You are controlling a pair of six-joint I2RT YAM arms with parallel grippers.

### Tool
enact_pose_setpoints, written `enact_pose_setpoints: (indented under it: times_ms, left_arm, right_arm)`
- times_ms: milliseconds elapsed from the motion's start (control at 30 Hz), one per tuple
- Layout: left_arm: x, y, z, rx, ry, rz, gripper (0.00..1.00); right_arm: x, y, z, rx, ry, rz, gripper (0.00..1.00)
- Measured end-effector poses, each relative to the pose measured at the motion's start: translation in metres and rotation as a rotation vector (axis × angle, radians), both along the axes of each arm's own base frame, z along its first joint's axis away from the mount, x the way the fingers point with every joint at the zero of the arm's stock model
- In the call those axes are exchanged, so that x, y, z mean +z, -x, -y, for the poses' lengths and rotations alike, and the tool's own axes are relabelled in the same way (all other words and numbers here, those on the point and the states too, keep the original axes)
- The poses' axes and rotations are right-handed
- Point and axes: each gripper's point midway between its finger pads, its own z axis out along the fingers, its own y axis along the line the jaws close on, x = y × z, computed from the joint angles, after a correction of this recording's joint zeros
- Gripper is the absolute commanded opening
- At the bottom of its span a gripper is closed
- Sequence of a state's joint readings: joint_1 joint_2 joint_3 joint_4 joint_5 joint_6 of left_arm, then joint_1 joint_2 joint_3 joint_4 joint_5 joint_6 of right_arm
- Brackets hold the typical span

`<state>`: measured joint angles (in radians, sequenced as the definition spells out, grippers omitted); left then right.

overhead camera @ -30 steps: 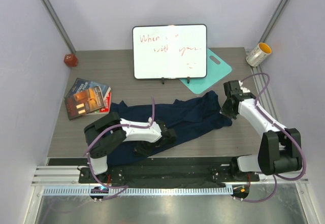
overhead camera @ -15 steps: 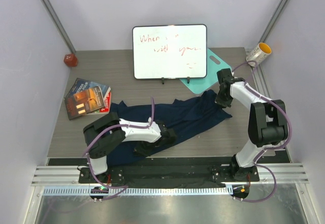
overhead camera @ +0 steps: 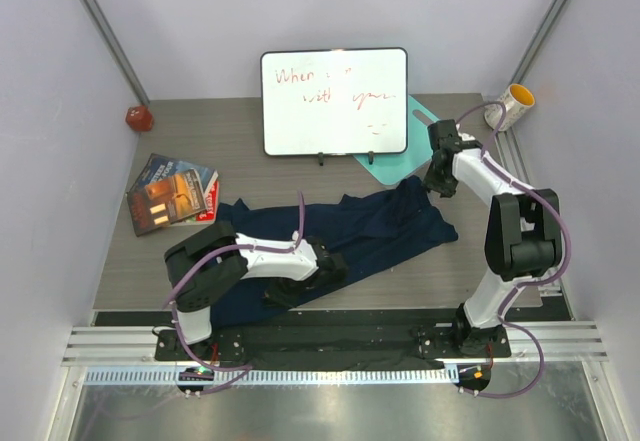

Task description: Fold and stack the t-shirts

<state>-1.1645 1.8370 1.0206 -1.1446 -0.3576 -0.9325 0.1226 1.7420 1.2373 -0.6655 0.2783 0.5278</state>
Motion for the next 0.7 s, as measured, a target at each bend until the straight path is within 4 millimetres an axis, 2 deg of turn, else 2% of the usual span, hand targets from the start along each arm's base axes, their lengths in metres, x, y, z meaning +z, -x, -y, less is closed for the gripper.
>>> enact_pose_setpoints:
  times_ms: [100,200,233,333,500,600,700]
  left_arm:
    - [0.000,0.000,0.000,0.000,0.000,-0.001,0.14]
    - [0.000,0.000,0.000,0.001,-0.001,0.000,0.14]
    - [0.000,0.000,0.000,0.001,-0.001,0.001,0.14]
    - [0.001,0.000,0.000,0.002,-0.002,0.002,0.15]
    - [0.003,-0.003,0.006,0.009,0.012,0.015,0.15]
    - [0.008,-0.015,0.029,0.015,0.086,0.050,0.15]
    - [0.021,-0.033,0.062,0.017,0.187,0.103,0.15]
  right_arm:
    - [0.005,-0.006,0.004,-0.008,0.021,0.024,0.40]
    - [0.007,-0.003,0.007,-0.014,0.037,0.022,0.41]
    - [0.008,0.000,0.008,-0.015,0.038,0.026,0.44]
    - [0.020,0.019,0.010,-0.023,0.029,0.056,0.52]
    - [0.046,0.063,0.015,-0.052,0.008,0.147,0.52]
    - [0.041,0.076,0.016,-0.063,0.006,0.136,0.53]
    - [0.022,0.085,0.017,-0.064,0.011,0.074,0.53]
